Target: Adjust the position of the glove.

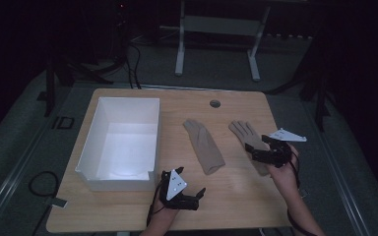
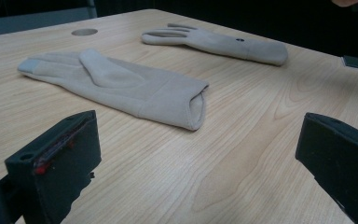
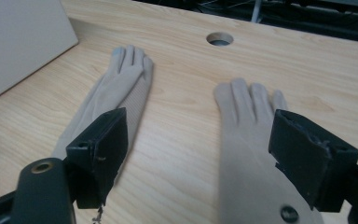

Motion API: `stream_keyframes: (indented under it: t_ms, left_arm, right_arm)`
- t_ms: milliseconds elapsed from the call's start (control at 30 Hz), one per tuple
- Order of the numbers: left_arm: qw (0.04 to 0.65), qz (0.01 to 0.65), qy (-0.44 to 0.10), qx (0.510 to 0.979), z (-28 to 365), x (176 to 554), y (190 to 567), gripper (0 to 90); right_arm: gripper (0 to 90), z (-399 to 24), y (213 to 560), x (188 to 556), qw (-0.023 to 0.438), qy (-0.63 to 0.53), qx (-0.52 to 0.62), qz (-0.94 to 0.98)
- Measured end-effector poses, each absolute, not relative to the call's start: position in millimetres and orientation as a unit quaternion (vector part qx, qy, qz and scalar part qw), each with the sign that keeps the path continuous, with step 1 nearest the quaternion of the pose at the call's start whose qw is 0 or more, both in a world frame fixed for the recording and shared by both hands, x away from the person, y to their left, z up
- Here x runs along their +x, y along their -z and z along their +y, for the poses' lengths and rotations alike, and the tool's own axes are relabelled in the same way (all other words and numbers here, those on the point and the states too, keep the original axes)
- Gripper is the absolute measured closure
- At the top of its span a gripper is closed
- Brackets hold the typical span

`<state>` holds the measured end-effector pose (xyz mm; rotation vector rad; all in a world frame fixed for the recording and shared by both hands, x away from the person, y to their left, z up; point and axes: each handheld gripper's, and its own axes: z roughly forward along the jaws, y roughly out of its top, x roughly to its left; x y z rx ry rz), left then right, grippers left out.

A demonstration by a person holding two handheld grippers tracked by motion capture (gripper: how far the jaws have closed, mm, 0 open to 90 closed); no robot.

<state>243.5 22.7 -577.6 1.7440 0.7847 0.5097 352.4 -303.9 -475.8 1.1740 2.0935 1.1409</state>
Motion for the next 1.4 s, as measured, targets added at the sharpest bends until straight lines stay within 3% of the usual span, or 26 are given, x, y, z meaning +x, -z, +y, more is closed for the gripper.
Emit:
stream_keyframes:
  t_ms: [1000,1400]
  left_arm:
    - [0.55,0.327,-0.218,0.737,22.8,242.5,577.7,0.3]
    - [0.551,0.327,-0.215,0.737,23.0,242.7,577.7,0.4]
  right_arm:
    - [26.9,-205.5,492.1,406.3,0.18,-0.41,0.367,0.815]
    - [38.2,-187.4,514.5,431.6,0.171,-0.388,0.366,0.829]
